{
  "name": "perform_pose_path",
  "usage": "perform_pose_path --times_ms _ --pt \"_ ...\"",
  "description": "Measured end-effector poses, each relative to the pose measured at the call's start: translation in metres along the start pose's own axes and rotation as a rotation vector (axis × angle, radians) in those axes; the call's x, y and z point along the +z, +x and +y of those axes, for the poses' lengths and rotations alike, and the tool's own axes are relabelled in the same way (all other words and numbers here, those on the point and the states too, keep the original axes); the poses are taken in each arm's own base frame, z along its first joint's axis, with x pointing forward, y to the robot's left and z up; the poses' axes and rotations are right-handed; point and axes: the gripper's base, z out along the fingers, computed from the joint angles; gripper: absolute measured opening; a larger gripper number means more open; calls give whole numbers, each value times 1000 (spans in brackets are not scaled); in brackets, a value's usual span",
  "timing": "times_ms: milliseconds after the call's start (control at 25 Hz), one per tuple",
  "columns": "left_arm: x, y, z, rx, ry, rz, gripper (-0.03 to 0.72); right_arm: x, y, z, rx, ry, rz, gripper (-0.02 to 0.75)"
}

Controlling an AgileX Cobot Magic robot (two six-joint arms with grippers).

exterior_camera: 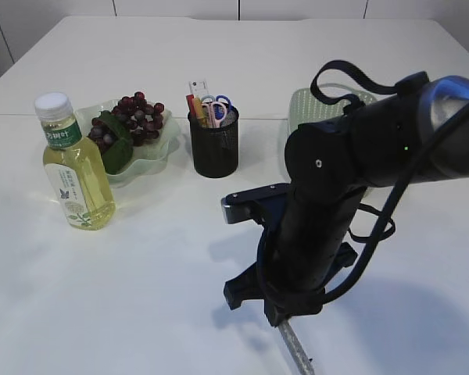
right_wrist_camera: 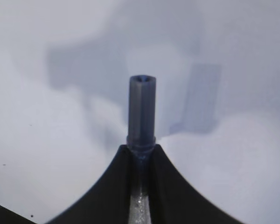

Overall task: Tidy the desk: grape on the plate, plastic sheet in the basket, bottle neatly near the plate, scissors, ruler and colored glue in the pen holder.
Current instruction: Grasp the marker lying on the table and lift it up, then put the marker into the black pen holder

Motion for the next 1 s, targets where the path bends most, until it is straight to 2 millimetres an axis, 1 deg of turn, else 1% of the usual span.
perform_pose_path --times_ms 160,360,480,560,640,720,840,1000 --pt "3 -1 1 6 -16 6 237 -19 -6 3 -70 -16 -128 90" --pt "6 -2 1 11 -26 13 237 -55 -11 8 -157 -30 -339 90" --pt "7 -2 1 12 -31 17 237 -71 -8 8 -180 -33 -471 90" --pt "7 -3 2 15 -39 17 237 -75 -3 5 -189 -26 -540 90" --pt "7 -3 3 19 -45 17 237 -74 2 2 -194 -17 -613 90" --pt "7 -3 3 21 -50 12 236 -74 2 1 -197 -12 -682 90" --pt "7 -4 3 21 -50 7 235 -78 -4 1 -204 -8 -808 90" --pt "7 -4 3 22 -53 5 235 -92 -17 3 -222 -2 -1020 90"
